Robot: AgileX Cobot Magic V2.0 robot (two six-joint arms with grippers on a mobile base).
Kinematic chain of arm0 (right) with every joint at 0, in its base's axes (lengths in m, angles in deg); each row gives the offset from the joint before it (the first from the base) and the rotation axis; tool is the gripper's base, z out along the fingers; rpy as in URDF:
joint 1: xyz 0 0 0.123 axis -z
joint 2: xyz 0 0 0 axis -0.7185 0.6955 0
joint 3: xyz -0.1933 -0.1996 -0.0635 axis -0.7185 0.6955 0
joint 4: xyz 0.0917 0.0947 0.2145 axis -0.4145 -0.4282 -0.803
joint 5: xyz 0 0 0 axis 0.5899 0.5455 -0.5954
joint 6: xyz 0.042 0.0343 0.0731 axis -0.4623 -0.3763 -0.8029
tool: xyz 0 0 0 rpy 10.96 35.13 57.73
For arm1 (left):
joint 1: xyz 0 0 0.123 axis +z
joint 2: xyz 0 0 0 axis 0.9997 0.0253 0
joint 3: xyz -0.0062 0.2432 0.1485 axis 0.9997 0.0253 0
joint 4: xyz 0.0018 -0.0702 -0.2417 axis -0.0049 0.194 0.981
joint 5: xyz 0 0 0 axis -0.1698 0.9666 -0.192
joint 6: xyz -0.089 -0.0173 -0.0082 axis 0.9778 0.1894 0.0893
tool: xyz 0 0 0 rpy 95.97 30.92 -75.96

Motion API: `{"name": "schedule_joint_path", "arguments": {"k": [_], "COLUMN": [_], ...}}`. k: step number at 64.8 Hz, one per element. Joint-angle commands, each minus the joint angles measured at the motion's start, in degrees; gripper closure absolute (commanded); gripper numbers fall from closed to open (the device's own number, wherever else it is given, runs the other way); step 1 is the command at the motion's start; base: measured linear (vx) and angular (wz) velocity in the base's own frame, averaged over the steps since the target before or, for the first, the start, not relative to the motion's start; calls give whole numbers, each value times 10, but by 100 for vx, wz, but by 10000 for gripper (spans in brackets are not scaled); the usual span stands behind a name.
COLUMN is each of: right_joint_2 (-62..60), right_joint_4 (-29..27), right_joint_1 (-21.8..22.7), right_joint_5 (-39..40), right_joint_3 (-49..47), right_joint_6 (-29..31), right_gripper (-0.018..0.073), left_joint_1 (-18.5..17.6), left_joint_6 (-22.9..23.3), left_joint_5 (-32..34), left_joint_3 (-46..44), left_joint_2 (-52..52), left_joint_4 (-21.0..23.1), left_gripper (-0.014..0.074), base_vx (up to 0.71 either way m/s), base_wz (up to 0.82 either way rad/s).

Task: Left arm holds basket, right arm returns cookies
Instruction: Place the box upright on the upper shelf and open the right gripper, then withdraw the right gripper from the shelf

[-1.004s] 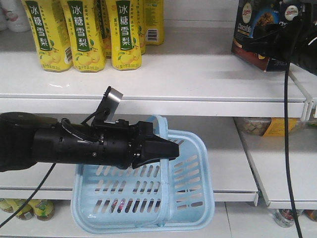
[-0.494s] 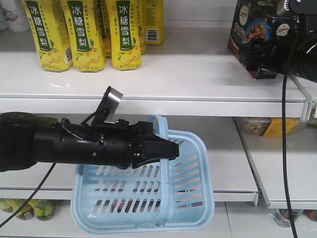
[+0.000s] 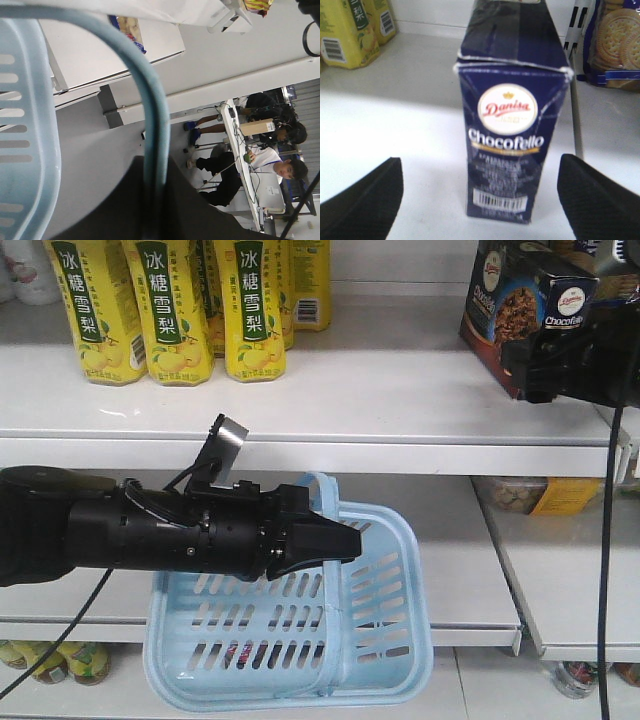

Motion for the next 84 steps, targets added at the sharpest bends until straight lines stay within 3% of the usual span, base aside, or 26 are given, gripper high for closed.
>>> {"name": "schedule_joint_path", "arguments": {"k": [1, 14, 34, 48, 66, 84], "right_joint_2": [-41, -118, -217, -273, -430, -601], "right_joint_4": [11, 46, 167, 175, 173, 173], "right_joint_1": [4, 4, 4, 4, 4, 4], "right_joint_5": [27, 7, -78, -163, -98, -48], "right_joint_3": [-1, 44, 70, 78, 219, 370], "right_joint_6": [5, 5, -34, -76, -122, -130], "right_gripper": [-32, -32, -32, -32, -32, -32], "left_joint_1": [3, 3, 3, 3, 3, 3], "left_joint_6": [-6, -6, -6, -6, -6, -6], "left_joint_5": [15, 15, 15, 15, 15, 15], "left_joint_3": [-19, -19, -19, -19, -19, -19], "left_joint_2": [-20, -20, -20, -20, -20, -20], "left_joint_4": [56, 56, 56, 56, 56, 56], "left_gripper": [599, 599, 599, 599, 599, 599], "base_vx": [0, 0, 0, 0, 0, 0], "base_wz": [0, 0, 0, 0, 0, 0]}}
